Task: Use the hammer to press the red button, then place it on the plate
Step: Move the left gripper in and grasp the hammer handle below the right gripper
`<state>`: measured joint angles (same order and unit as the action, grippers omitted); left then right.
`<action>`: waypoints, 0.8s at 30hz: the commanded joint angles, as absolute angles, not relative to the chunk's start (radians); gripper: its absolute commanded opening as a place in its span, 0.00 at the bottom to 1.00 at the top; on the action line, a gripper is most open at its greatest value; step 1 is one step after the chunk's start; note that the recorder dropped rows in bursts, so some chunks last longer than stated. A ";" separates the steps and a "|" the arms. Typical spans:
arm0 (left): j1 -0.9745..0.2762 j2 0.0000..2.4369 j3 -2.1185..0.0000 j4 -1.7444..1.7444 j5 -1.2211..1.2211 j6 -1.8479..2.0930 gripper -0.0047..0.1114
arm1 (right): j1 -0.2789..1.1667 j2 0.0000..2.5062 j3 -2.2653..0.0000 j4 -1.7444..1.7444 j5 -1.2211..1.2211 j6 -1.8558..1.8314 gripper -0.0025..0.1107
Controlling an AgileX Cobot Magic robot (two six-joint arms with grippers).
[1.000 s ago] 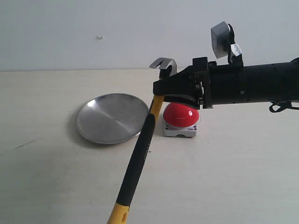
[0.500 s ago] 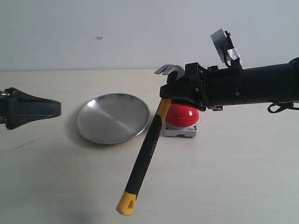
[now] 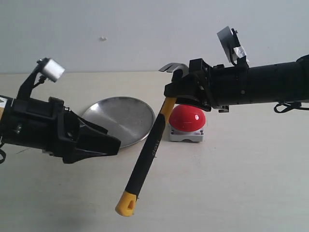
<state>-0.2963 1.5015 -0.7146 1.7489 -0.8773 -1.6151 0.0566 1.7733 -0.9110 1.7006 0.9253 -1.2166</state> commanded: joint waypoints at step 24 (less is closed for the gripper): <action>-0.522 1.725 -0.805 1.650 -0.599 -1.605 0.62 | 0.058 1.759 -0.926 1.744 0.938 -1.204 0.02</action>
<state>-0.5174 1.6991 -0.7984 1.6828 -0.6179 -1.5999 0.0566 1.7733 -0.9110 1.7006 0.9011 -1.2022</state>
